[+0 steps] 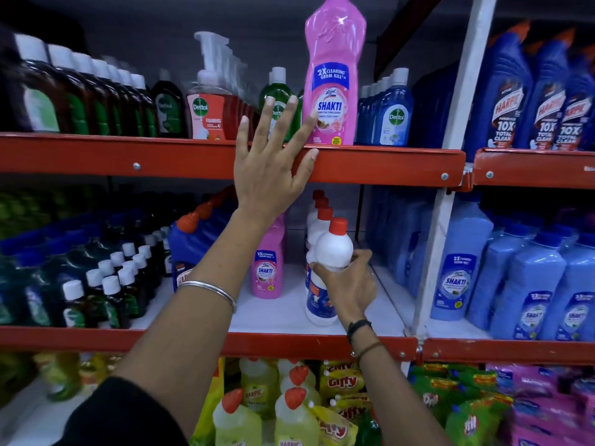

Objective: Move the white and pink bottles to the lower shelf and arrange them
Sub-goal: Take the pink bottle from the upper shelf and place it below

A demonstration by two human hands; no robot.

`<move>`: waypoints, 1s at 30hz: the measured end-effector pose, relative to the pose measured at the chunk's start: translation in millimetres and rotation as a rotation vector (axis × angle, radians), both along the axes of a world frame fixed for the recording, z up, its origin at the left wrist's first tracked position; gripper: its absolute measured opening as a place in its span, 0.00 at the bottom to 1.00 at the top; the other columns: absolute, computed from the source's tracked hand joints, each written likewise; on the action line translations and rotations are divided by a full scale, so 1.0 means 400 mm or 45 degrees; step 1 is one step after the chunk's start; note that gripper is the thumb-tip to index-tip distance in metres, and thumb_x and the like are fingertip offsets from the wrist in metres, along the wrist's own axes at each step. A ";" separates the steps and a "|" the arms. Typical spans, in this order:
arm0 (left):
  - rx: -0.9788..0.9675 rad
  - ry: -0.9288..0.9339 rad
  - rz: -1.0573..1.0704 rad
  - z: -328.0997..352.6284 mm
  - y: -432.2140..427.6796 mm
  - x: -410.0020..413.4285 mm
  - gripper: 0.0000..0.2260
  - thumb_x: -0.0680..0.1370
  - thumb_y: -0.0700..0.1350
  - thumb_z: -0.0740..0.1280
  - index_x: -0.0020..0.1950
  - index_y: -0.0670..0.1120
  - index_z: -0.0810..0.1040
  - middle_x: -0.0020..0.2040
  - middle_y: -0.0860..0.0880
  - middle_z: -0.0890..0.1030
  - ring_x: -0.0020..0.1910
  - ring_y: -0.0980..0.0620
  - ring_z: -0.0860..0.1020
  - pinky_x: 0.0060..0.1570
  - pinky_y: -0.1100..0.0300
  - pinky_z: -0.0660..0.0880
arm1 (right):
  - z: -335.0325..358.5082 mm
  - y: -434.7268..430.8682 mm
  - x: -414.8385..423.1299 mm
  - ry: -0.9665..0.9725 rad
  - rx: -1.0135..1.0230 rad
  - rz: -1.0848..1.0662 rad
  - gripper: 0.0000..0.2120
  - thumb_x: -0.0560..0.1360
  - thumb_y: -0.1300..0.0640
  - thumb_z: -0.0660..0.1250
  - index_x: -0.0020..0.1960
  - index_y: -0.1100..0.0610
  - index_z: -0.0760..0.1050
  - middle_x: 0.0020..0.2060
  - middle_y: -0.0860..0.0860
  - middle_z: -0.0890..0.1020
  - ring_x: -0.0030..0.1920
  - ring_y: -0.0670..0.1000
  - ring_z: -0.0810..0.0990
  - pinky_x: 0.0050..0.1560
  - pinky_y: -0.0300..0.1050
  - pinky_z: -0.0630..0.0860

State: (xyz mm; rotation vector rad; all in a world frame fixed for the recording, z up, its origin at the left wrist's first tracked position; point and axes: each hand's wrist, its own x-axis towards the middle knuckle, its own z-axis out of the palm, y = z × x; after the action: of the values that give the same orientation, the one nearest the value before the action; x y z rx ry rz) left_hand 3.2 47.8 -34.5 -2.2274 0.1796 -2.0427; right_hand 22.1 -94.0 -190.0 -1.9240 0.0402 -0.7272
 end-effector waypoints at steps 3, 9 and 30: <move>0.002 0.003 -0.006 -0.001 -0.002 0.001 0.22 0.82 0.59 0.51 0.76 0.56 0.62 0.76 0.50 0.65 0.76 0.46 0.60 0.72 0.42 0.57 | -0.001 0.014 0.008 -0.004 -0.045 -0.018 0.34 0.56 0.42 0.79 0.52 0.55 0.64 0.49 0.55 0.82 0.46 0.57 0.81 0.37 0.42 0.65; -0.007 0.046 -0.001 0.000 -0.001 -0.001 0.23 0.82 0.60 0.48 0.76 0.55 0.62 0.76 0.49 0.65 0.76 0.46 0.60 0.72 0.43 0.55 | -0.008 0.027 -0.003 -0.011 -0.120 -0.015 0.36 0.56 0.38 0.77 0.53 0.55 0.65 0.50 0.54 0.80 0.49 0.56 0.79 0.37 0.43 0.67; -0.102 0.153 0.112 -0.019 0.211 -0.075 0.28 0.81 0.63 0.49 0.78 0.52 0.56 0.79 0.49 0.57 0.78 0.49 0.52 0.74 0.45 0.47 | 0.555 0.028 -0.150 -0.749 -0.236 -0.251 0.45 0.63 0.32 0.69 0.69 0.58 0.59 0.62 0.54 0.74 0.60 0.54 0.74 0.47 0.52 0.74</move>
State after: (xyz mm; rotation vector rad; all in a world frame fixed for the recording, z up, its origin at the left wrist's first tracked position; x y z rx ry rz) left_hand -27.0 132.3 -42.0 -2.3618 0.0102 -1.9053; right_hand -38.0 -82.8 31.8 -1.8216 -0.2111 -1.4475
